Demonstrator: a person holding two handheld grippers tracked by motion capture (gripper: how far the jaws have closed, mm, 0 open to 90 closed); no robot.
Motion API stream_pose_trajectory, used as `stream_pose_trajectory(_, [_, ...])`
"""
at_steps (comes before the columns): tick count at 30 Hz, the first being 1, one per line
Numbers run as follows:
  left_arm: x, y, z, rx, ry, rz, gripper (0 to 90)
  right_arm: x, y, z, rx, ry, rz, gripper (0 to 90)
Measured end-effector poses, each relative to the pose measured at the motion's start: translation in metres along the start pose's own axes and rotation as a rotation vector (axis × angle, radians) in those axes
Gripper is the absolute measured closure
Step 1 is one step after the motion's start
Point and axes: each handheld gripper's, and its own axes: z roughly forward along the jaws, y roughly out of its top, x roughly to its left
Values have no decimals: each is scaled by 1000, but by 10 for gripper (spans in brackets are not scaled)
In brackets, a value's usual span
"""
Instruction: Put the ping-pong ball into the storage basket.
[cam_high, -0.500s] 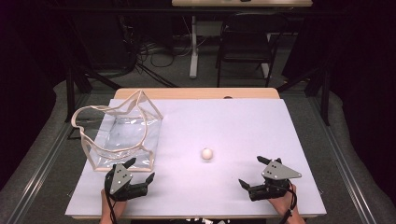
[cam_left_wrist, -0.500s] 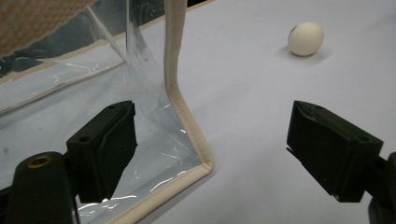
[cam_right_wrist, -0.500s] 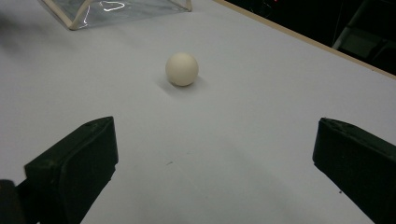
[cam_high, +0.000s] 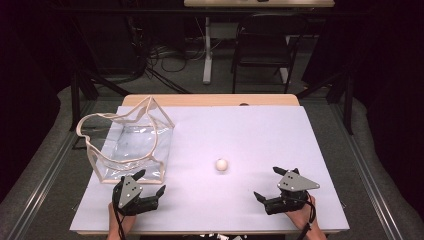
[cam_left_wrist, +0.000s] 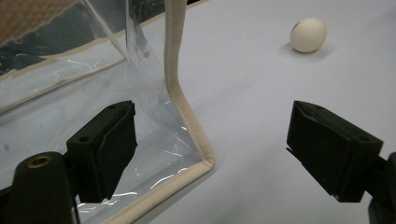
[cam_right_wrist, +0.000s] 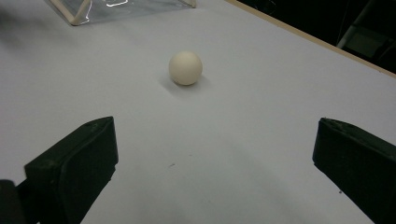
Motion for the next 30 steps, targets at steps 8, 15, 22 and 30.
stream_pose_trajectory(8, [2,-1,0,0,0,-3,161,3,4,5,21,6,-5,0])
stream_pose_trajectory(15, [2,-1,1,2,-3,-1,161,2,7,12,37,20,-8,0])
stream_pose_trajectory(22, [2,-1,0,4,-1,-2,161,2,15,19,37,27,-16,0])
stream_pose_trajectory(30, [1,-1,1,7,-1,-4,161,2,23,29,56,32,-18,0])
